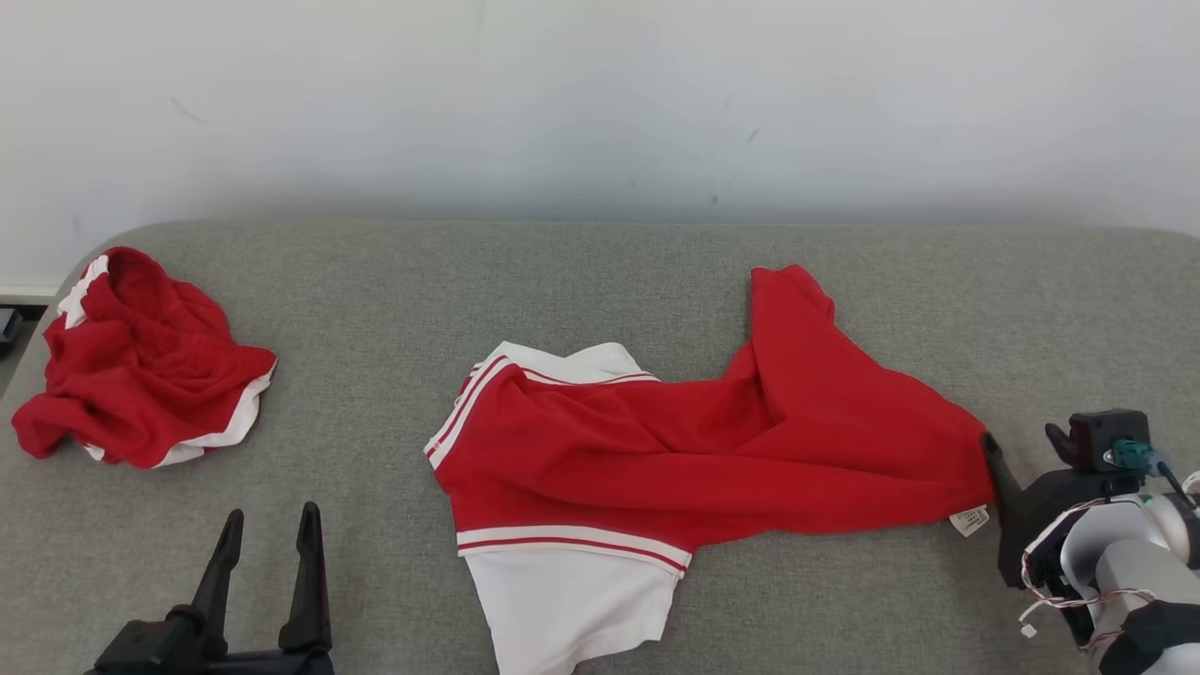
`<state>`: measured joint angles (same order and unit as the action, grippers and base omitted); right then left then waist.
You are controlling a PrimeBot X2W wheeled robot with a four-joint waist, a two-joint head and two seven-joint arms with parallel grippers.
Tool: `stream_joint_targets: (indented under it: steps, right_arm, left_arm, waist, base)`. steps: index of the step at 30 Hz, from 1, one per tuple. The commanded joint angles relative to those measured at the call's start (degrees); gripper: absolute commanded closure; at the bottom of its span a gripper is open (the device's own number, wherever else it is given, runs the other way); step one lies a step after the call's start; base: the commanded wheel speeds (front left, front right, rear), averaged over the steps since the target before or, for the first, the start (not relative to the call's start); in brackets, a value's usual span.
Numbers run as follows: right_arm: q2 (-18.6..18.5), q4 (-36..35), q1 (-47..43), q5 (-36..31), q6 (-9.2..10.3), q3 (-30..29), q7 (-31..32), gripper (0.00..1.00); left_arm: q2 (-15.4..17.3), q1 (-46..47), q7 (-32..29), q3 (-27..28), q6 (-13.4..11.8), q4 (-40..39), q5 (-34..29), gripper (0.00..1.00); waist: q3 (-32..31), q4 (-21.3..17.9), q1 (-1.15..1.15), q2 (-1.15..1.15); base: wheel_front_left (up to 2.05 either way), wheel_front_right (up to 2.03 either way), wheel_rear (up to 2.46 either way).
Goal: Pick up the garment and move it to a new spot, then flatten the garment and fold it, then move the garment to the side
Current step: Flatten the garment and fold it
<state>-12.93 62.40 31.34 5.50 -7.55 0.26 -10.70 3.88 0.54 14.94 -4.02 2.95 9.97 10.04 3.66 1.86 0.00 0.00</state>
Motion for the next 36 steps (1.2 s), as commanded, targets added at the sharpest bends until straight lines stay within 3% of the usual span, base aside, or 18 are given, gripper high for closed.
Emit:
stream_joint_targets:
  steps: [1, 8, 21, 23, 25, 26, 28, 36]
  right_arm:
    - [-1.3, -1.1, -0.8, 0.5, 0.12, -0.4, -0.5, 0.00]
    - [-3.1, -1.5, -2.3, -1.0, 0.12, -2.4, 2.4, 0.00]
    - [0.0, 1.7, -1.7, -2.4, 0.12, -2.7, 5.2, 0.00]
    - [0.2, 2.4, -1.5, -2.6, 0.12, -2.6, 5.5, 0.21]
    - [1.0, 3.0, -1.3, -2.4, 0.12, -2.2, 5.8, 0.60]
    - [1.0, 3.2, -1.1, -2.3, 0.12, -2.1, 5.9, 0.67]
    - [1.2, 3.3, -0.8, -2.2, 0.12, -1.6, 5.5, 1.00]
    - [0.0, 0.2, 1.3, -1.1, 0.12, -0.8, 0.5, 1.00]
  left_arm:
    - [0.2, -0.6, 0.3, 0.2, -0.2, 0.0, -0.4, 0.00]
    - [0.1, 0.1, 0.3, 0.2, 0.2, 0.0, -0.5, 0.00]
    - [0.2, 1.0, 0.3, 0.4, 0.5, 0.1, -0.5, 0.00]
    - [0.2, 1.0, 0.3, 0.5, 0.6, 0.2, -0.6, 0.00]
    - [0.2, 0.9, 0.3, 0.5, 0.5, 0.1, -0.7, 0.00]
    - [0.1, 0.9, 0.3, 0.5, 0.4, 0.0, -0.7, 0.00]
    - [0.1, 1.0, 0.3, 0.5, 0.4, -0.1, -0.7, 0.00]
    - [-0.1, 1.0, 0.3, 0.7, 0.5, 0.0, -0.5, 0.00]
  waist:
    - [0.0, -0.2, 0.00, 0.00]
    - [0.5, -0.3, 0.00, 0.00]
    - [1.3, 0.6, 0.00, 0.00]
    - [1.4, 0.7, 0.00, 0.00]
    - [1.4, 0.8, 0.00, 0.00]
    - [1.5, 0.9, 0.00, 0.00]
    - [1.5, 0.9, 0.00, 0.00]
    - [1.6, 0.6, 0.00, 0.00]
  base:
    - [0.00, 0.00, 0.00]
    - [0.00, 0.00, 0.00]
    - [0.00, 0.00, 0.00]
    - [0.00, 0.00, 0.00]
    - [0.00, 0.00, 0.00]
    - [0.00, 0.00, 0.00]
    - [0.00, 0.00, 0.00]
    - [0.00, 0.00, 0.00]
